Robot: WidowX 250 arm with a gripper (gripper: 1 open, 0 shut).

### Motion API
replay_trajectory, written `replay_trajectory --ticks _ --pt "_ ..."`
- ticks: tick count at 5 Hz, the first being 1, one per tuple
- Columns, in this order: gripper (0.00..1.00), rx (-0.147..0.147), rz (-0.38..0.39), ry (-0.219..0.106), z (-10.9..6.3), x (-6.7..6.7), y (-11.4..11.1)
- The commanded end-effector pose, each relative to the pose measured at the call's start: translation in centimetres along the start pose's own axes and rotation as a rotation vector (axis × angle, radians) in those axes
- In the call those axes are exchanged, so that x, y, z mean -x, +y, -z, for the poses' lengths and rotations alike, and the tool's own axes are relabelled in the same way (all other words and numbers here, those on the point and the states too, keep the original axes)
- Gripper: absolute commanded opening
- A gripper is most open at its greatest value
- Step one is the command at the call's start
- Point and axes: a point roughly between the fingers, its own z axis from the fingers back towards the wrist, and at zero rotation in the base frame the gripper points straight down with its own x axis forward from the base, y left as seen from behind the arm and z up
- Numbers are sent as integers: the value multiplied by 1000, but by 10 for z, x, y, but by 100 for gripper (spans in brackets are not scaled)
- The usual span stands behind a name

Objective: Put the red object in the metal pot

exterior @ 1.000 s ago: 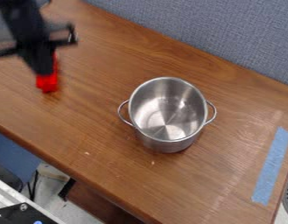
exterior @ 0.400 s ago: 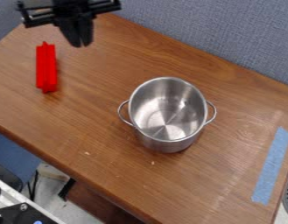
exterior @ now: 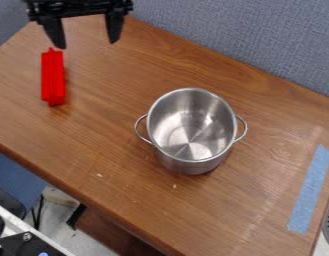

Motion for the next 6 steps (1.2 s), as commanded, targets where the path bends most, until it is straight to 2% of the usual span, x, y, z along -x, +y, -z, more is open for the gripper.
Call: replay_trajectory --ticks 1,2,3,5,6 --pt "100 -30 -61 -92 -21 -20 -6" --pt "100 -76 -104 -104 -23 -28 -15" --pt "100 -74 -13 -110 6 -73 -18" --pt "100 -73 153 -114 43 -154 -38" --pt "100 -79 175 -122 45 -146 -40"
